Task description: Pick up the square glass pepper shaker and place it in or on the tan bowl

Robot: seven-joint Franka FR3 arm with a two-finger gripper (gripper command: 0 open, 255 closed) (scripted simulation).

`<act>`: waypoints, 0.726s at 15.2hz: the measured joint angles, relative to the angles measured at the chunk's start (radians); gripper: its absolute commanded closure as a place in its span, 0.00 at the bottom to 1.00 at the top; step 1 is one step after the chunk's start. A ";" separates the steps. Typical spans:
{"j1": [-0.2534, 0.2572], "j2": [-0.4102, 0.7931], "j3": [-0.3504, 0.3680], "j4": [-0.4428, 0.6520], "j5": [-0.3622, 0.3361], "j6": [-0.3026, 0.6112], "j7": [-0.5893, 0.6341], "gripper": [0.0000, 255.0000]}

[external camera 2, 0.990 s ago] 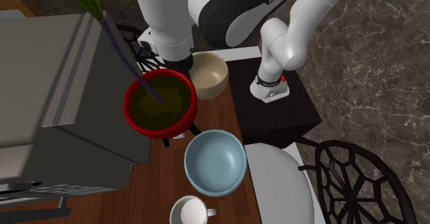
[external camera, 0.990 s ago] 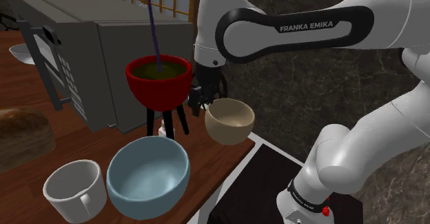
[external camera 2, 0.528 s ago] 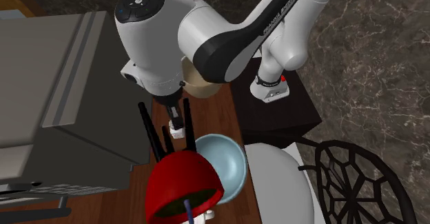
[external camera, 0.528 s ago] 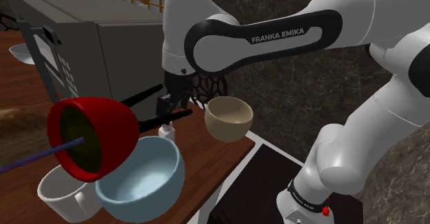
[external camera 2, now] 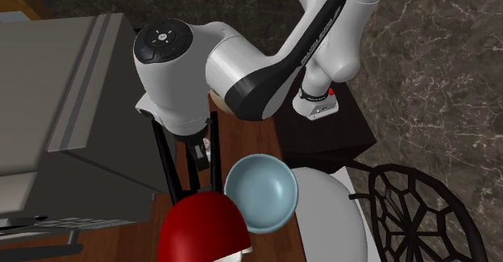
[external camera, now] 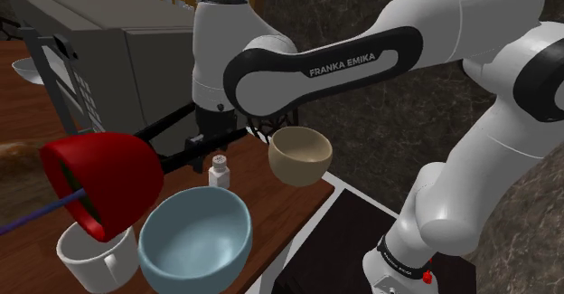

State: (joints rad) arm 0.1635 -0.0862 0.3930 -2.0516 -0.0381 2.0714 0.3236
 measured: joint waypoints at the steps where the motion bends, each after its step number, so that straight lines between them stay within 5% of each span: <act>1: 0.001 0.003 0.002 -0.001 -0.002 0.008 0.004 0.00; 8: -0.002 0.018 0.000 -0.030 -0.003 0.029 0.000 0.00; 9: -0.002 0.018 0.000 -0.029 -0.003 0.029 0.001 1.00; 11: -0.002 0.018 0.000 -0.030 -0.003 0.030 0.000 1.00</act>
State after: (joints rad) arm 0.1615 -0.0680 0.3933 -2.0815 -0.0413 2.1011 0.3239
